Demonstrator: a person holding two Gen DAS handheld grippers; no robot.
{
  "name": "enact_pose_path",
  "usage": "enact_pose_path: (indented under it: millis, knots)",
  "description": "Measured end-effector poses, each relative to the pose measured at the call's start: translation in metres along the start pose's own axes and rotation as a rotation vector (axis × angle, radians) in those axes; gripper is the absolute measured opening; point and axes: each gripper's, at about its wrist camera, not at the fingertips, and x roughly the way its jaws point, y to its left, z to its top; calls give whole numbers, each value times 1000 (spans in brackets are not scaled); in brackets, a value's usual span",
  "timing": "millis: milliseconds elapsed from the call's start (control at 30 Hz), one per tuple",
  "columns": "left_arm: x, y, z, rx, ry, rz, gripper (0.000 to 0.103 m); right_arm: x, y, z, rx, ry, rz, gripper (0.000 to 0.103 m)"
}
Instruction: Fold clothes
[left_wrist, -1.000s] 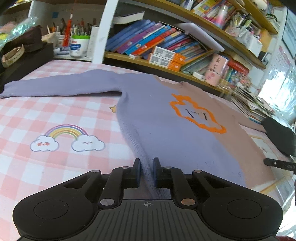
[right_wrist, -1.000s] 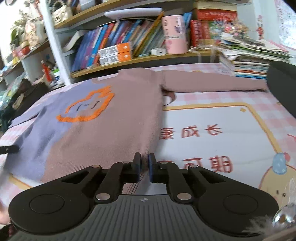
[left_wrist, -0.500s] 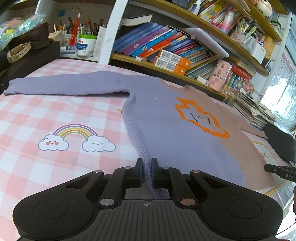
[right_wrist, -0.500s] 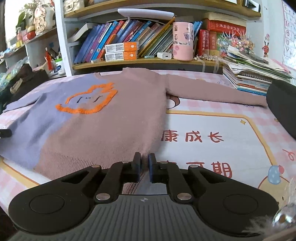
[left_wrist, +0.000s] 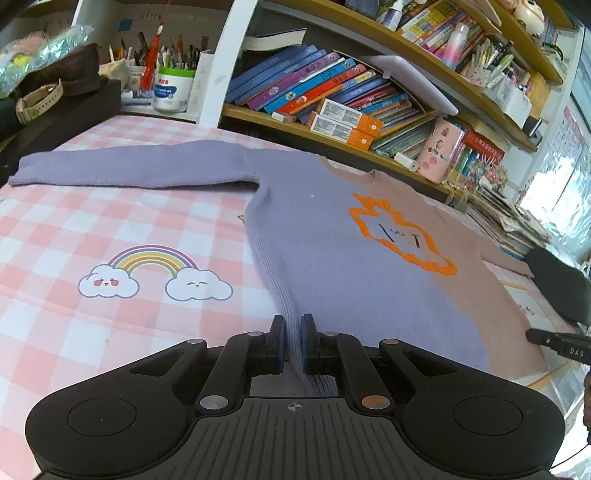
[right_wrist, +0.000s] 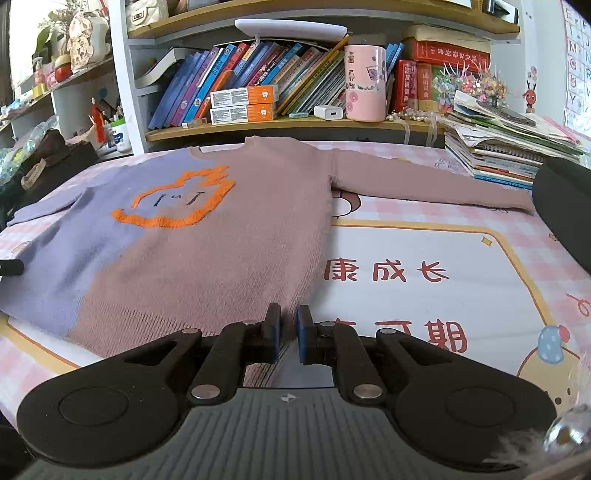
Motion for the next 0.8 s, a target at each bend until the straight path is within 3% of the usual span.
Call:
enact_pose_path:
  millis: [467, 600, 667, 800]
  knots:
    - [-1, -6, -4, 39, -19, 27, 12, -1, 4, 1, -29, -7, -19, 13]
    - [-10, -8, -3, 48, -49, 59, 26, -4, 6, 3, -32, -25, -27, 19]
    - [-16, -7, 0, 45, -72, 55, 29, -7, 8, 5, -36, -39, -20, 27]
    - [-25, -13, 5, 64, -107, 56, 37, -11, 17, 9, -58, -60, 9, 33]
